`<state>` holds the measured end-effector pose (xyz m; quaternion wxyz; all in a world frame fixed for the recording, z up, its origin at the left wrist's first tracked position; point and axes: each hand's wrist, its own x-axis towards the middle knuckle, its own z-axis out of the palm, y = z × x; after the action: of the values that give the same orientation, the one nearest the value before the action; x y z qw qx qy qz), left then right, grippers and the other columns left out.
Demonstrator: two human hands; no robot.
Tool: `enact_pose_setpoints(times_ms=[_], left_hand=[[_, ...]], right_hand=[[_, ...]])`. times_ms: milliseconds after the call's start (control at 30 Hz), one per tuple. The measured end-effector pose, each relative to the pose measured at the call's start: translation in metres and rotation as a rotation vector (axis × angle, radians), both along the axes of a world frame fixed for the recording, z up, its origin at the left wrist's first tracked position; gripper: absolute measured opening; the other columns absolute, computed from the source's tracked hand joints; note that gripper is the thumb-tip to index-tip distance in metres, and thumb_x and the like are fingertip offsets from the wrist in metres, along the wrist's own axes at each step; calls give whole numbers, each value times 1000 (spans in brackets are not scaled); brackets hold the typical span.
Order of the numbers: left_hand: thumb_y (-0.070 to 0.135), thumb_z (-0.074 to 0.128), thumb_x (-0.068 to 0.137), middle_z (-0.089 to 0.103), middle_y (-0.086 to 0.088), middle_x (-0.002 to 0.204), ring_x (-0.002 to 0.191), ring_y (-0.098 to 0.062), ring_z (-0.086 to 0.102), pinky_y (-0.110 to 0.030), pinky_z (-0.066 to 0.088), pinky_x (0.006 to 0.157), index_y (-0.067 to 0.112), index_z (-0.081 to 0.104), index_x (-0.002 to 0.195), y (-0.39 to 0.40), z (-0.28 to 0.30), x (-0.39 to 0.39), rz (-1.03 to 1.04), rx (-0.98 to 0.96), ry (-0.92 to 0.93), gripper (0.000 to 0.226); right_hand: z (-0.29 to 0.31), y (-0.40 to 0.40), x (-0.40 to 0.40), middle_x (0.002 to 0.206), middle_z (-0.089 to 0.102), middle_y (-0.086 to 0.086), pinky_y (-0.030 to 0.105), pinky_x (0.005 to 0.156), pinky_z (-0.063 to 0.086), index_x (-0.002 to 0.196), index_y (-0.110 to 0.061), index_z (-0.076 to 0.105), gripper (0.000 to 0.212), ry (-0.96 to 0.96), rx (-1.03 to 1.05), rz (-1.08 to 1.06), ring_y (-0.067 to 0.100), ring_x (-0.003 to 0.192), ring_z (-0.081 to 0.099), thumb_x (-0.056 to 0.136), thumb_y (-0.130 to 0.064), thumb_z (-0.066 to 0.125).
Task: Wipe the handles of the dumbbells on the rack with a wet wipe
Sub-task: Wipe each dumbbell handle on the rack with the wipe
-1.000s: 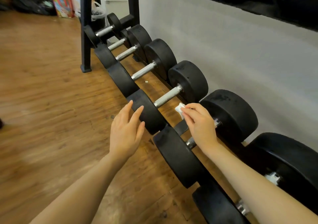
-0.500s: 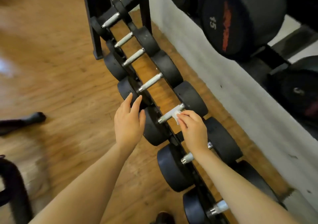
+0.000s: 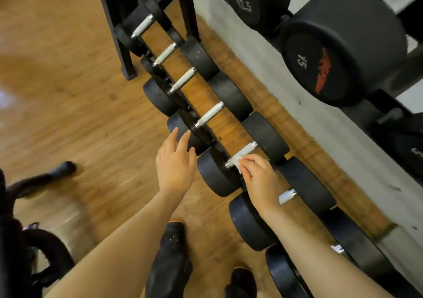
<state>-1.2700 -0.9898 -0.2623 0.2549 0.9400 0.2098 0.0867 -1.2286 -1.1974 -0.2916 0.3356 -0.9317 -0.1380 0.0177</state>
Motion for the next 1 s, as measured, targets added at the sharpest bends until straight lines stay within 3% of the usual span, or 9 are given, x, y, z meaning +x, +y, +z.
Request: enact_pose_setpoints(times_ms=[100, 200, 267, 500, 733, 1000], left_hand=[[20, 55, 97, 46, -21, 147, 134, -40, 45, -56, 41, 105, 10, 55, 138, 13, -12, 15, -57, -4, -3, 42], [15, 60, 96, 49, -20, 144, 130, -40, 48, -52, 42, 102, 9, 57, 137, 25, -22, 24, -134, 12, 5, 42], [19, 55, 97, 49, -20, 145, 131, -40, 47, -52, 41, 103, 9, 56, 137, 36, -29, 31, -172, 2, 8, 42], [22, 52, 101, 41, -16, 152, 139, -35, 38, -49, 32, 112, 14, 50, 143, 63, -63, 41, -178, -18, 61, 43], [30, 45, 103, 33, -13, 157, 145, -32, 28, -47, 24, 118, 18, 43, 148, 74, -108, 53, -185, 4, 81, 47], [29, 47, 103, 33, -12, 158, 146, -32, 28, -46, 22, 118, 18, 45, 147, 77, -166, 93, -161, 28, 2, 45]], right_hand=[[-11, 13, 2, 109, 66, 0, -2, 68, 32, 109, -8, 71, 20, -15, -69, -33, -4, 95, 44, 92, -16, 66], [-24, 23, 1, 104, 69, 6, 16, 66, 41, 102, -6, 74, 17, -78, -147, -70, 21, 91, 63, 85, -10, 73], [-33, 31, 0, 102, 69, 7, 22, 63, 43, 99, -5, 74, 17, -102, -167, -102, 26, 88, 64, 83, -8, 75], [-67, 46, -4, 107, 66, 6, 22, 69, 44, 104, -6, 73, 16, -95, -186, -138, 23, 95, 61, 89, -11, 69], [-105, 55, 18, 108, 67, 5, 37, 70, 57, 109, -5, 72, 22, -168, -187, -97, 25, 96, 62, 89, -12, 69], [-152, 35, 66, 104, 66, 8, 35, 78, 56, 106, -3, 72, 23, -293, -181, -91, 23, 93, 61, 83, -7, 72]])
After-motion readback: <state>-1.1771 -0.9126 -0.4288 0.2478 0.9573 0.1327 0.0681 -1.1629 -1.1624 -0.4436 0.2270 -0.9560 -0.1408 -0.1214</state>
